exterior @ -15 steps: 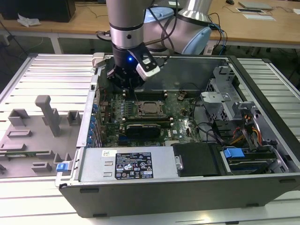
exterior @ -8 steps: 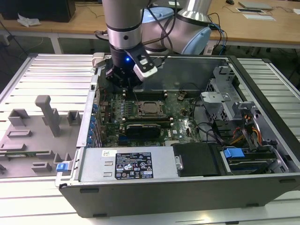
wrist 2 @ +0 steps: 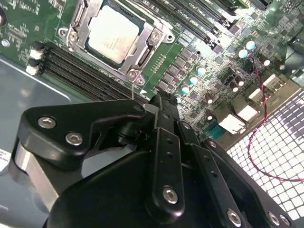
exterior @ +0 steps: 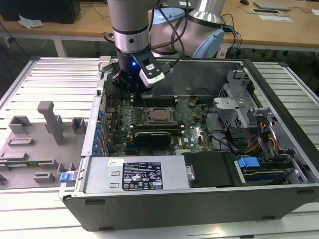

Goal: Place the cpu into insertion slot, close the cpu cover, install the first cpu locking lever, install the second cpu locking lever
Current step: 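Install the first cpu locking lever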

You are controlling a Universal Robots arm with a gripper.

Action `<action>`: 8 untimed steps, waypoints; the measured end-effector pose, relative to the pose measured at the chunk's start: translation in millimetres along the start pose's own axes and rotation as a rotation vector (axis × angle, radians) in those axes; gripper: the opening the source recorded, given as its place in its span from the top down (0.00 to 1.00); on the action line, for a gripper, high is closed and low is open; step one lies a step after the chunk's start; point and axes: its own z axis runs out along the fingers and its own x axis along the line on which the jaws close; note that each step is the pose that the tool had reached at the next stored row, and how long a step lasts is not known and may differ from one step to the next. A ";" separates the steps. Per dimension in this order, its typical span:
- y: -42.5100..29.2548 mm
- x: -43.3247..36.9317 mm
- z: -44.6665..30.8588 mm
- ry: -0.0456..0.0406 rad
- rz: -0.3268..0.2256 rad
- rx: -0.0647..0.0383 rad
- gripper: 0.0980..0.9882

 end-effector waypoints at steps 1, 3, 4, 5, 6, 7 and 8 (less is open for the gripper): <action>0.0 0.0 0.3 -0.0010 0.011 0.001 0.99; 0.0 0.5 0.6 -0.0030 0.032 0.002 0.99; 0.1 1.0 0.7 -0.0048 0.034 -0.001 0.99; 0.3 1.7 0.8 -0.0074 0.036 -0.005 0.99; 0.5 2.2 0.7 -0.0093 0.038 -0.008 0.99; 0.8 3.0 0.7 -0.0130 0.040 -0.014 0.99; 0.9 3.6 0.7 -0.0160 0.042 -0.018 0.99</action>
